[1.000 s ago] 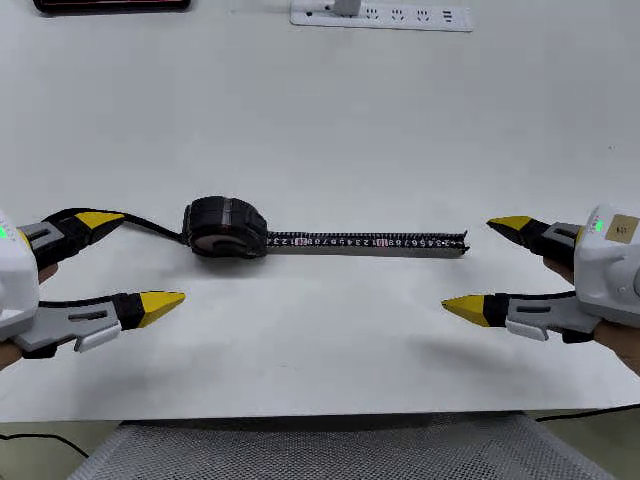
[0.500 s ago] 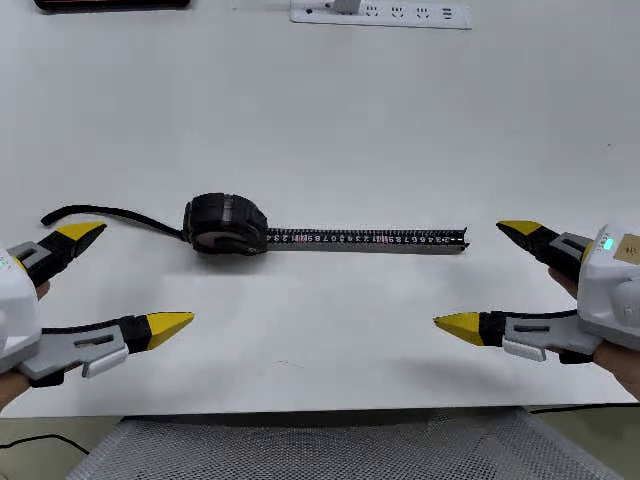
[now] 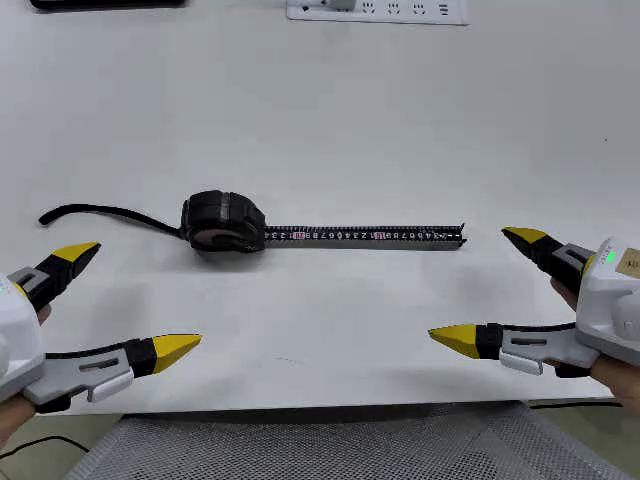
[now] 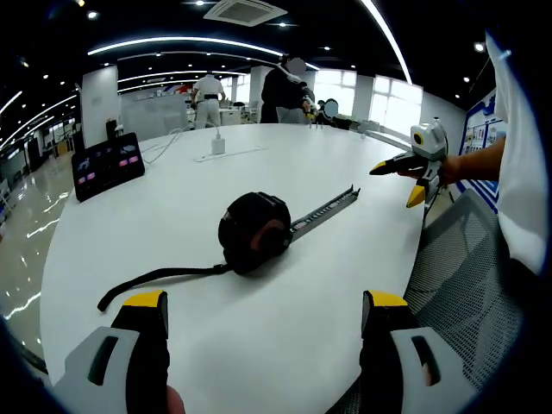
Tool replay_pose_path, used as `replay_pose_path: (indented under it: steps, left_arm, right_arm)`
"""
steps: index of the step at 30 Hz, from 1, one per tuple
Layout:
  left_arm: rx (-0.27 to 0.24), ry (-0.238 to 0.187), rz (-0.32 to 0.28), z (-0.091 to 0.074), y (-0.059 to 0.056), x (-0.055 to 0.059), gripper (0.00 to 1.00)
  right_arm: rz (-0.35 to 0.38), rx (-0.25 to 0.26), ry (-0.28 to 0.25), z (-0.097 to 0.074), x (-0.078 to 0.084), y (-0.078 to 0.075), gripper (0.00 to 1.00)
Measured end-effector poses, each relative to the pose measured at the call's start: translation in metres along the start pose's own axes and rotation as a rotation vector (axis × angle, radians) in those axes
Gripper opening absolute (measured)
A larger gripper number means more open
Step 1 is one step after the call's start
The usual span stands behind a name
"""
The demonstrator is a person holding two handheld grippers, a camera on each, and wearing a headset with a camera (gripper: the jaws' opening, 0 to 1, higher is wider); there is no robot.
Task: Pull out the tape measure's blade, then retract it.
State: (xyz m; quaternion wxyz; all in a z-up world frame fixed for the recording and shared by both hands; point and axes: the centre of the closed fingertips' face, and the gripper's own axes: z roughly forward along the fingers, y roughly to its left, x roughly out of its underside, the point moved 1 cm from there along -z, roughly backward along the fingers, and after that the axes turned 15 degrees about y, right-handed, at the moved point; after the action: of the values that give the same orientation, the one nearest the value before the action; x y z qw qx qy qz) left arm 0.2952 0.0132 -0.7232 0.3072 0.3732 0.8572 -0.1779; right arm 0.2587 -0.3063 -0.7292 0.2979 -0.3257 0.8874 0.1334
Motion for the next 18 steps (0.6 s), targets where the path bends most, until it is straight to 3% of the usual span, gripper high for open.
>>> replay_pose_path:
  steps: [3, 18]
  left_arm:
    - [0.006, 0.002, -0.012, -0.001, -0.004, 0.005, 0.9]
    - [0.016, 0.024, -0.046, -0.002, -0.011, 0.018, 0.9]
  right_arm:
    - [0.03, 0.003, -0.013, -0.002, 0.002, 0.001, 0.94]
    - [0.022, 0.016, 0.019, 0.002, 0.021, 0.006, 0.95]
